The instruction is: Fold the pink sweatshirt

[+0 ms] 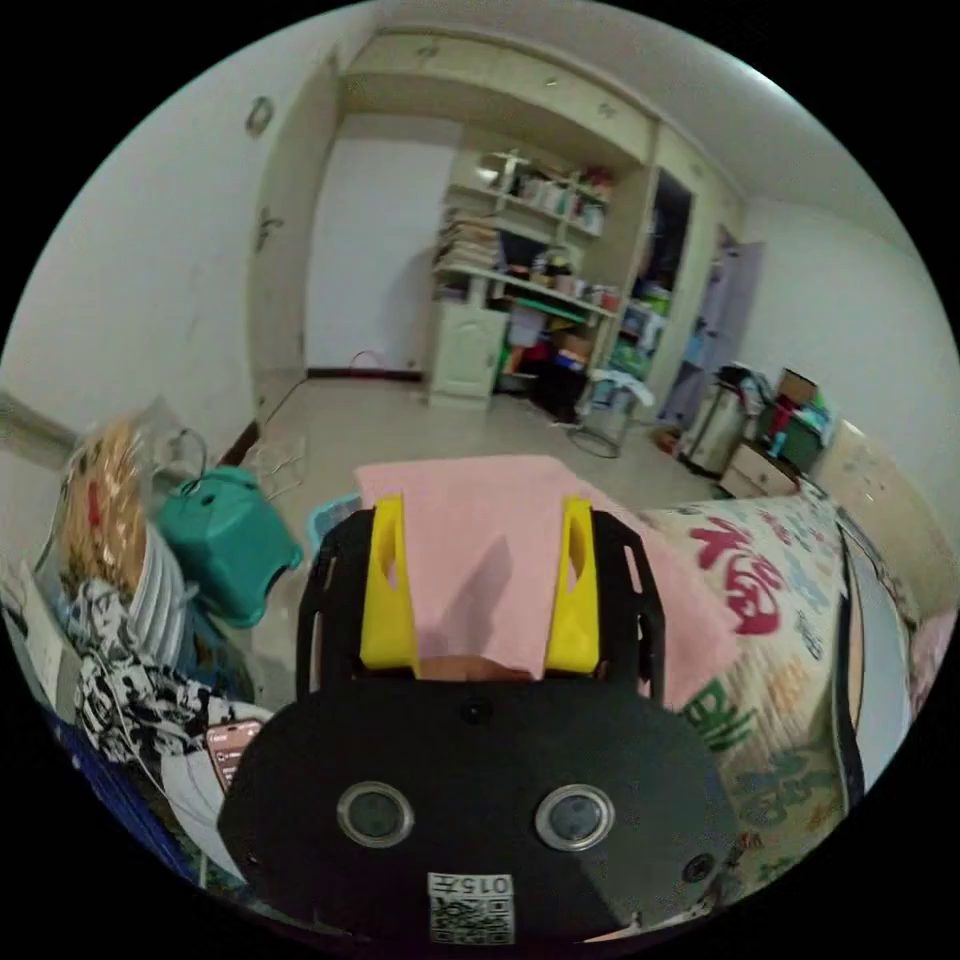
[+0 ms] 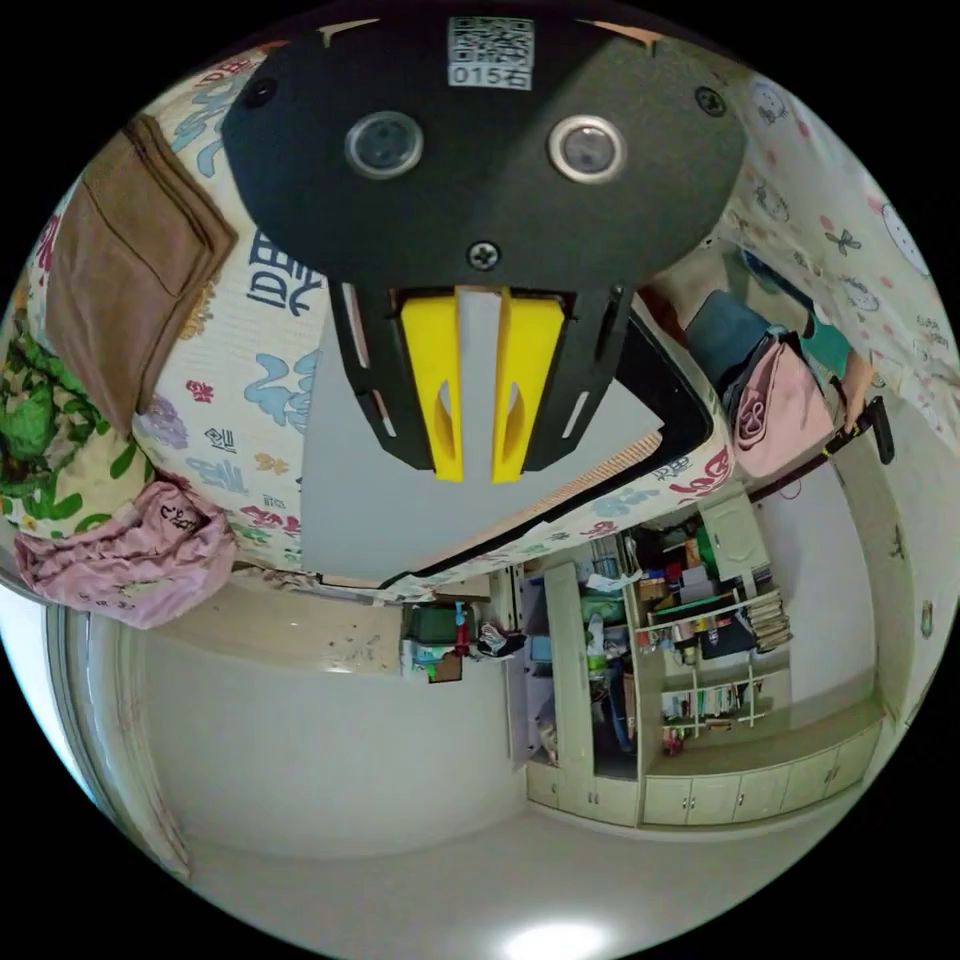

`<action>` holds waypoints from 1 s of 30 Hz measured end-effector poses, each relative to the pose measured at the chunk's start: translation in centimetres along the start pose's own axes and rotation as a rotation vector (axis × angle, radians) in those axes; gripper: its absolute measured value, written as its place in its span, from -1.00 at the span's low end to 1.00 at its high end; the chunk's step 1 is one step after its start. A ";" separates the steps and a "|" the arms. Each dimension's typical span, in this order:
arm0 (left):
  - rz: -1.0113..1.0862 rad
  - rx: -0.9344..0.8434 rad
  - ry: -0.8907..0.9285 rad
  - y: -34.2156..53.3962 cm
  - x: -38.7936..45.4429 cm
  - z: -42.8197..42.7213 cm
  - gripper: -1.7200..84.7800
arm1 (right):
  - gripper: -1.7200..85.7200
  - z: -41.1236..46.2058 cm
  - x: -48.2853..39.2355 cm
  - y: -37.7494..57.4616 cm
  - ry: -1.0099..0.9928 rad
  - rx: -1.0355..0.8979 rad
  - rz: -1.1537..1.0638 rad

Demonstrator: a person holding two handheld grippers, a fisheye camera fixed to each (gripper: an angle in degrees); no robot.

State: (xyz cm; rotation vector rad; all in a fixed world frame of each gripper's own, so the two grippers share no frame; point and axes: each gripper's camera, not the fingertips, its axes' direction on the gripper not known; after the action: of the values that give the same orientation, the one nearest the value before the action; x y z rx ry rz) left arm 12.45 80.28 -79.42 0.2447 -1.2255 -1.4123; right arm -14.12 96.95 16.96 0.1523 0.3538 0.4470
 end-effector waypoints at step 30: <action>0.047 0.262 1.218 -2.8 18.1 -0.2 -0.94 | -0.90 -12.2 5.2 -5.3 -0.103 -0.040 0.060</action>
State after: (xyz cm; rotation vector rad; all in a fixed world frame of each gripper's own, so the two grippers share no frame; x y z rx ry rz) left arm 5.72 64.64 -72.79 1.0631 -0.3646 -0.7665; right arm -12.08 95.39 2.89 0.1468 0.2394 0.5028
